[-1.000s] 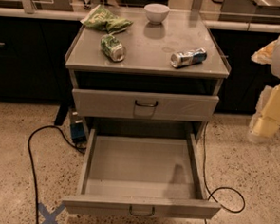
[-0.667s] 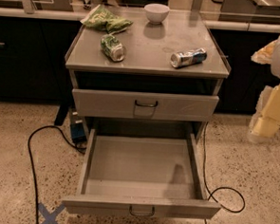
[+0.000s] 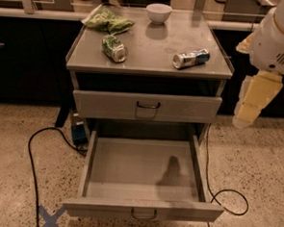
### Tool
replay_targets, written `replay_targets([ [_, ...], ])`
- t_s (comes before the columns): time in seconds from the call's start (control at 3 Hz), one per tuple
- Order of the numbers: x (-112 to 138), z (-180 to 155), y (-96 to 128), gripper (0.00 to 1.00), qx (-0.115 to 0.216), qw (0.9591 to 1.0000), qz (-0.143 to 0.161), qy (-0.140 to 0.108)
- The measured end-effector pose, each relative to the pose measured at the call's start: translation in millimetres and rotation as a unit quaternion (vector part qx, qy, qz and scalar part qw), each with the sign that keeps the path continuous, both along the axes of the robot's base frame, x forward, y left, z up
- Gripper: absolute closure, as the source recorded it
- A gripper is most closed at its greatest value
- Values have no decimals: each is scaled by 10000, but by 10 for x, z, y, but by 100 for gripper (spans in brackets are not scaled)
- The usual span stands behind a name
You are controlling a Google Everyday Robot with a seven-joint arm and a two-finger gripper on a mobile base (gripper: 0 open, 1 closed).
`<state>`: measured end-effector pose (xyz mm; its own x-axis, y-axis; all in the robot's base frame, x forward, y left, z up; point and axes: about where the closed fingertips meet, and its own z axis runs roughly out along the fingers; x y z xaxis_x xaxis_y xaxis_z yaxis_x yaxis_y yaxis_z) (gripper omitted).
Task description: Place redbull can into middle drawer
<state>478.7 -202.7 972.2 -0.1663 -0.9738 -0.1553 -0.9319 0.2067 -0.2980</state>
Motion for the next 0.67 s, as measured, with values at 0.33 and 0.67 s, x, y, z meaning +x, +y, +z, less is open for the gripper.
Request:
replay_targets([
  [0.33, 593, 11, 27, 0, -263, 9992, 146, -258],
  [0.67, 1168, 64, 45, 0, -429, 9978, 209, -469],
])
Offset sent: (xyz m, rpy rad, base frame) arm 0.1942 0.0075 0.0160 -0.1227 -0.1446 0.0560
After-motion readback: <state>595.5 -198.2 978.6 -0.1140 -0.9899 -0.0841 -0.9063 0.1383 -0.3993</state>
